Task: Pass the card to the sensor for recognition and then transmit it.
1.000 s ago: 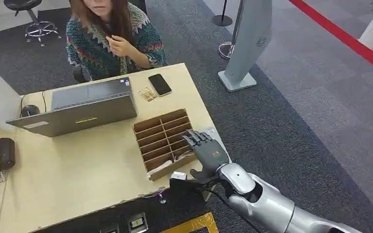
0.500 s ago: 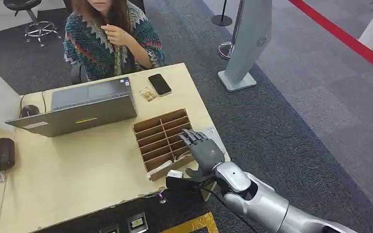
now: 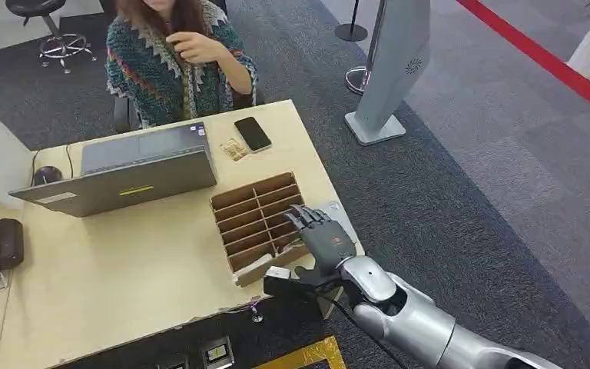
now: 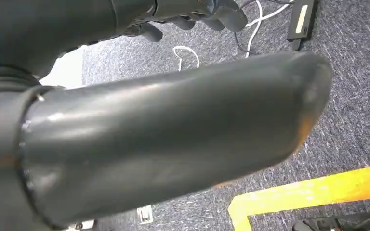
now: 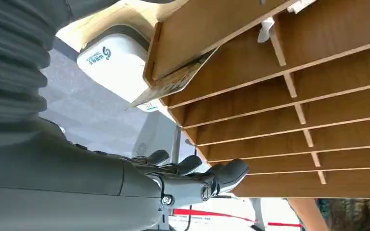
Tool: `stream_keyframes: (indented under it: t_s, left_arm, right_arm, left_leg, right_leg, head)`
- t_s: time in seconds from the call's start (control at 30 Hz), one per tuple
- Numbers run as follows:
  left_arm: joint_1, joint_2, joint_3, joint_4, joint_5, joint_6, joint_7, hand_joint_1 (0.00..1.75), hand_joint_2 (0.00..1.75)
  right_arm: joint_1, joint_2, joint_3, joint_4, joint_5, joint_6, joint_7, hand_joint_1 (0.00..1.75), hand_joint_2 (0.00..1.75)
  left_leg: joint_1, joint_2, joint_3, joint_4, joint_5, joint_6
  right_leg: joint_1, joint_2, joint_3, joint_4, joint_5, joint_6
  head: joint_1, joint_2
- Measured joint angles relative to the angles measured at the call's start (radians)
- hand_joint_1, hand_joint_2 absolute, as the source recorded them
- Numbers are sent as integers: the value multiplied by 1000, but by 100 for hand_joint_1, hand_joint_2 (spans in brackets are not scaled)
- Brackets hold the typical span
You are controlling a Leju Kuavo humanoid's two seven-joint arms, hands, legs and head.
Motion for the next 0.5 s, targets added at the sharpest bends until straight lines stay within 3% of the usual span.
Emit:
stream_keyframes:
  t_s: [0.5]
  left_arm:
    - [-1, 0, 0, 0, -2, 0, 0, 0, 0]
  right_arm:
    - [9, -4, -29, 0, -5, -6, 11, 0, 175]
  left_leg:
    - [0, 0, 0, 0, 0, 0]
  right_leg:
    - [0, 0, 0, 0, 0, 0]
  head:
    - [0, 0]
